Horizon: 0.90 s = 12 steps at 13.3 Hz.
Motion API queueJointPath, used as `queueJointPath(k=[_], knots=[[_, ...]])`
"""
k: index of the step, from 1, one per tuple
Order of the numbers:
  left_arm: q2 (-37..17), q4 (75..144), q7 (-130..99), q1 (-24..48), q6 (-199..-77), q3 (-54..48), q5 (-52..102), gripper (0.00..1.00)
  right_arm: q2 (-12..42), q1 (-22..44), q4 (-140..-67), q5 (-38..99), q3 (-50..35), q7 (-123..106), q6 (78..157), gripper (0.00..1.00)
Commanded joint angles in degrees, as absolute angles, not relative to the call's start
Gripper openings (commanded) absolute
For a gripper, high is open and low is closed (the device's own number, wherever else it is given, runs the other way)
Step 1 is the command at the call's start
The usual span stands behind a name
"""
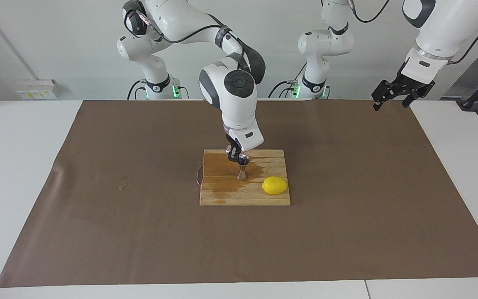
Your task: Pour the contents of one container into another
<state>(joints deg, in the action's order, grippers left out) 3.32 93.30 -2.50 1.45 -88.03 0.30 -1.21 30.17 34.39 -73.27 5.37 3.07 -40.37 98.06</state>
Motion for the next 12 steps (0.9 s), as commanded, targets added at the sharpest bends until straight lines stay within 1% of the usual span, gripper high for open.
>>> queueJointPath(k=[1, 4, 12], knots=[[4.66, 94.75, -2.90, 2.11, -87.89, 0.88, -1.49, 1.00, 31.81, 34.80, -69.71, 2.82, 3.08, -38.94, 96.16, 0.16], [4.66, 94.75, -2.90, 2.11, -87.89, 0.88, -1.49, 1.00, 33.75, 35.42, -65.93, 1.50, 3.25, -37.45, 92.91, 0.13], [4.66, 94.75, -2.90, 2.11, -87.89, 0.88, -1.49, 1.00, 33.84, 36.74, -65.83, -4.12, 3.16, -35.51, 90.00, 0.09]])
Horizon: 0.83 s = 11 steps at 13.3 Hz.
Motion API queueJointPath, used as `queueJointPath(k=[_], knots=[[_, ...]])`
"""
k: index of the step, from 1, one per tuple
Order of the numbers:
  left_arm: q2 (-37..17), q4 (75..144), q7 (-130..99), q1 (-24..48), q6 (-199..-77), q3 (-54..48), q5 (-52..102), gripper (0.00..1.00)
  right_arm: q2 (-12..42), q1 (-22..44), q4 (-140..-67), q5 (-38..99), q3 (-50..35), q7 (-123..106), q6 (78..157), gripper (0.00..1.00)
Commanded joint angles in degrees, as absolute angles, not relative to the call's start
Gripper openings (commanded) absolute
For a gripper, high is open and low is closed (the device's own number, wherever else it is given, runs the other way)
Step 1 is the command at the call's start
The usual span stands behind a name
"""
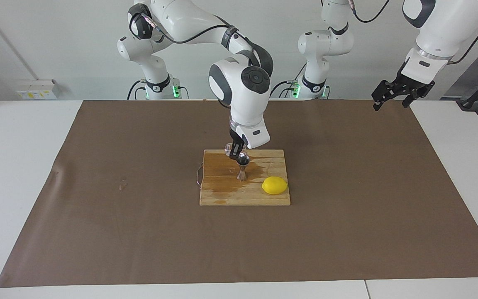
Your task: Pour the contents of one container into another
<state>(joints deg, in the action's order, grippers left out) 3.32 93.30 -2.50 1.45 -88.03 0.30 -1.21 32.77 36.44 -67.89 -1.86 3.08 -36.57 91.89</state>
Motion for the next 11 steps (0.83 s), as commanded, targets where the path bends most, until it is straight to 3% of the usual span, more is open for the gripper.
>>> queueJointPath(k=[1, 11], knots=[[4.66, 94.75, -2.90, 2.11, -87.89, 0.88, -1.49, 1.00, 33.84, 36.74, -65.83, -4.57, 3.16, -35.51, 89.91, 0.09], [4.66, 94.75, -2.90, 2.11, -87.89, 0.88, -1.49, 1.00, 34.72, 37.88, -65.04, -7.90, 3.25, -35.42, 89.30, 0.07]])
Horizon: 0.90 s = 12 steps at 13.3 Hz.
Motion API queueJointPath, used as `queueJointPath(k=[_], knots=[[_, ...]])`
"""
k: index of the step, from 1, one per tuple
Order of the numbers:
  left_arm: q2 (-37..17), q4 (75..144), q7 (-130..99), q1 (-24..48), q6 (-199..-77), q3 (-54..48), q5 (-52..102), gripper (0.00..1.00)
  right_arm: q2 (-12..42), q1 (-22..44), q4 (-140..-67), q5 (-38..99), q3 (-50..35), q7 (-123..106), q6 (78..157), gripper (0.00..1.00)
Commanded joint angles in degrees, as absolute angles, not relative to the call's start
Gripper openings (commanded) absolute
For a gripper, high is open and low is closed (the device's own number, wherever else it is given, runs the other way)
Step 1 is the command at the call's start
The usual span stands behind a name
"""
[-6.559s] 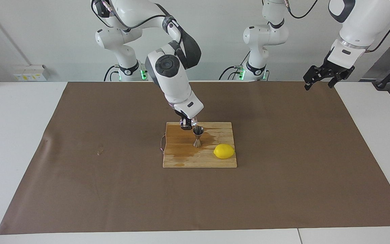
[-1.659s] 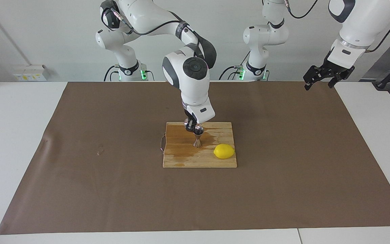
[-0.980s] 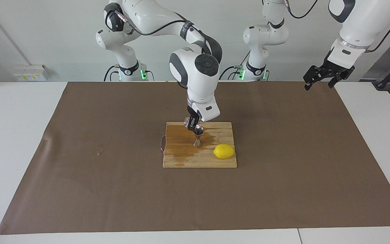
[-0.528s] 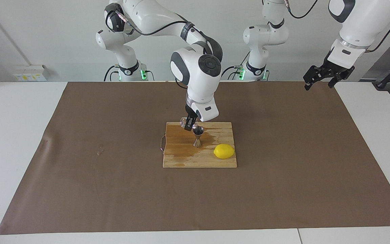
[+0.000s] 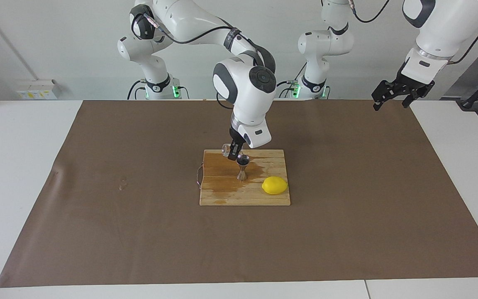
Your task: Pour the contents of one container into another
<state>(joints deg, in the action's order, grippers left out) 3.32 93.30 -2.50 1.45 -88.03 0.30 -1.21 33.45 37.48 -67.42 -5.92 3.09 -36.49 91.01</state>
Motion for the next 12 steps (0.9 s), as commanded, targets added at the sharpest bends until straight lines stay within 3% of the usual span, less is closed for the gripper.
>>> queueJointPath(k=[1, 12], knots=[[4.66, 94.75, -2.90, 2.11, -87.89, 0.88, -1.49, 1.00, 34.72, 37.97, -65.04, -8.17, 3.25, -35.42, 89.04, 0.07], [4.66, 94.75, -2.90, 2.11, -87.89, 0.88, -1.49, 1.00, 35.86, 38.67, -63.72, -9.93, 3.25, -35.51, 88.95, 0.06]])
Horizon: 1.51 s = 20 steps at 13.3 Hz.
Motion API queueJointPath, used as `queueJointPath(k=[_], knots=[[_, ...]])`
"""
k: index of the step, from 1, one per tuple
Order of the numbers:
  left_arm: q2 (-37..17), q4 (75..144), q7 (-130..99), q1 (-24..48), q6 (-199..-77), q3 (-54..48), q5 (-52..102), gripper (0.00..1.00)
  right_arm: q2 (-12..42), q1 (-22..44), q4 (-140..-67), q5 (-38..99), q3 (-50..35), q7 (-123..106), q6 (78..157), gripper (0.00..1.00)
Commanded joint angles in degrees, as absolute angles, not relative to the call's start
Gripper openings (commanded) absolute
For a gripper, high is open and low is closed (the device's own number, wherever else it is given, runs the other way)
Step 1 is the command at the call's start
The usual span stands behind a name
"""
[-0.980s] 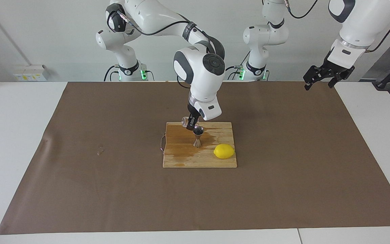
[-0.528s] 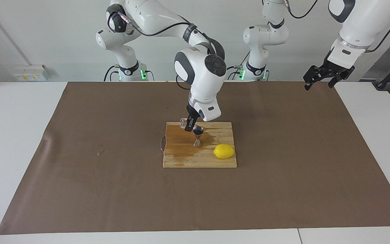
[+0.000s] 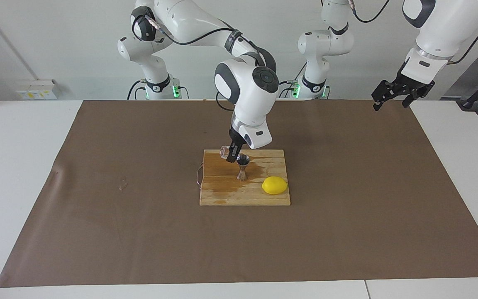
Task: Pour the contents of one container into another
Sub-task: 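Turn the clear glass upright and carry it back off the board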
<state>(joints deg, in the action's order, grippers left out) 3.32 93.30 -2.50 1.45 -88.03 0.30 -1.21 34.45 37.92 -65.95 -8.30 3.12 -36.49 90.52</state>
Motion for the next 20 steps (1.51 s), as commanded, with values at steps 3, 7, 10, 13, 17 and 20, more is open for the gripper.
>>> queueJointPath(k=[3, 7, 10, 13, 17, 20], knots=[[4.66, 94.75, -2.90, 2.11, -87.89, 0.88, -1.49, 1.00, 35.95, 38.76, -62.76, -9.84, 2.99, -34.90, 89.03, 0.06], [4.66, 94.75, -2.90, 2.11, -87.89, 0.88, -1.49, 1.00, 35.60, 37.97, -62.75, -8.79, 2.90, -34.54, 89.73, 0.08], [4.66, 94.75, -2.90, 2.11, -87.89, 0.88, -1.49, 1.00, 34.54, 35.08, -63.02, -1.51, 3.25, -35.07, 90.09, 0.10], [4.66, 94.75, -2.90, 2.11, -87.89, 0.88, -1.49, 1.00, 29.90, 30.95, -67.39, 5.95, 3.16, -38.30, 94.29, 0.12], [4.66, 94.75, -2.90, 2.11, -87.89, 0.88, -1.49, 1.00, 24.10, 22.09, -76.17, 15.19, 3.08, -50.41, 98.16, 0.14], [4.66, 94.75, -2.90, 2.11, -87.89, 0.88, -1.49, 1.00, 20.57, 13.91, -83.65, 20.20, 3.16, -62.98, 100.72, 0.14]])
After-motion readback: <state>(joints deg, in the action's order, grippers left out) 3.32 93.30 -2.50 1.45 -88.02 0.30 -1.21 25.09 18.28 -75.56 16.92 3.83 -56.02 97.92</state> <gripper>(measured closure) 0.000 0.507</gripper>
